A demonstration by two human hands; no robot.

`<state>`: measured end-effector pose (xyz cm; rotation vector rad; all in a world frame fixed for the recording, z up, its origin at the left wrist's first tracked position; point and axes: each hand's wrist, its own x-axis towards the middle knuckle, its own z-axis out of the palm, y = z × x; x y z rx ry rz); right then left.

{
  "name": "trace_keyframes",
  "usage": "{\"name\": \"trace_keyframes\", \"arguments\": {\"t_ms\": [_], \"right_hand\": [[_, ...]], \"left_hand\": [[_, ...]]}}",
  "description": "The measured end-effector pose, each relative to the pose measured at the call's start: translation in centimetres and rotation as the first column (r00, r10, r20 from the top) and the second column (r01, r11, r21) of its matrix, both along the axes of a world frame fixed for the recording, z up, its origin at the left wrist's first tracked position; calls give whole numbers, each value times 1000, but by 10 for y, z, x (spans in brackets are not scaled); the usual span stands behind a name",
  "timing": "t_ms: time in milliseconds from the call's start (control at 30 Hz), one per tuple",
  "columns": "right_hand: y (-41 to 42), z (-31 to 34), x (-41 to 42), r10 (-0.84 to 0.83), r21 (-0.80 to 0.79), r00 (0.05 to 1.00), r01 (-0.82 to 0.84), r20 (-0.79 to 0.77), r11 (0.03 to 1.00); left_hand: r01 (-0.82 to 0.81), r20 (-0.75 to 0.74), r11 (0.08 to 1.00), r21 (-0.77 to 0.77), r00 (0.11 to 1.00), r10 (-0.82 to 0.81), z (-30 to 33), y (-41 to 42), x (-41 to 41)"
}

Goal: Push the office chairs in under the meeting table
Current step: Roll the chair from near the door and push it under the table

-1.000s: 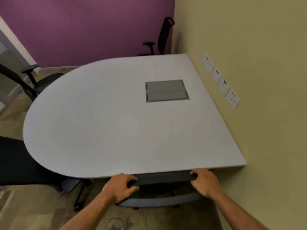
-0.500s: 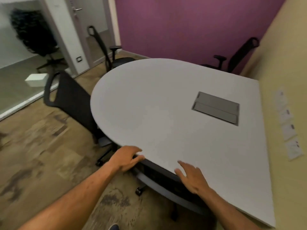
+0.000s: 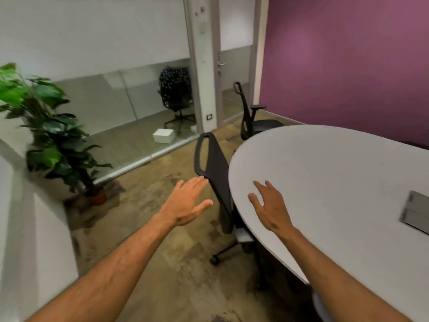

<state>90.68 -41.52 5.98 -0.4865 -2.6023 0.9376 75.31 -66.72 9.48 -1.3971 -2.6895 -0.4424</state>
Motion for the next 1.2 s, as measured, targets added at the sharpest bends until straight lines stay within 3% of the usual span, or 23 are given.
{"name": "trace_keyframes", "arguments": {"t_ms": [233,533,833,1133,1200], "right_hand": [[-53,39,-141,-39,31,983,46,-181,998],[-19,37,-327,-106,-6,940,110,-323,994],[33,1,-518,-220,-166,945,183,-242,969],[114,-29,-737,-349,-123,914,330,-206,936],[127,-34,-755,-399,-118,905,385,-148,915]], "left_hand": [[-33,-49,992,119,998,39,51,-51,-135],[42,-55,970,238,998,-30,66,-8,-332],[34,-22,986,166,999,-31,49,13,-568],[86,91,986,140,991,-99,-2,99,-845],[109,65,984,142,991,-119,-7,120,-883]]}}
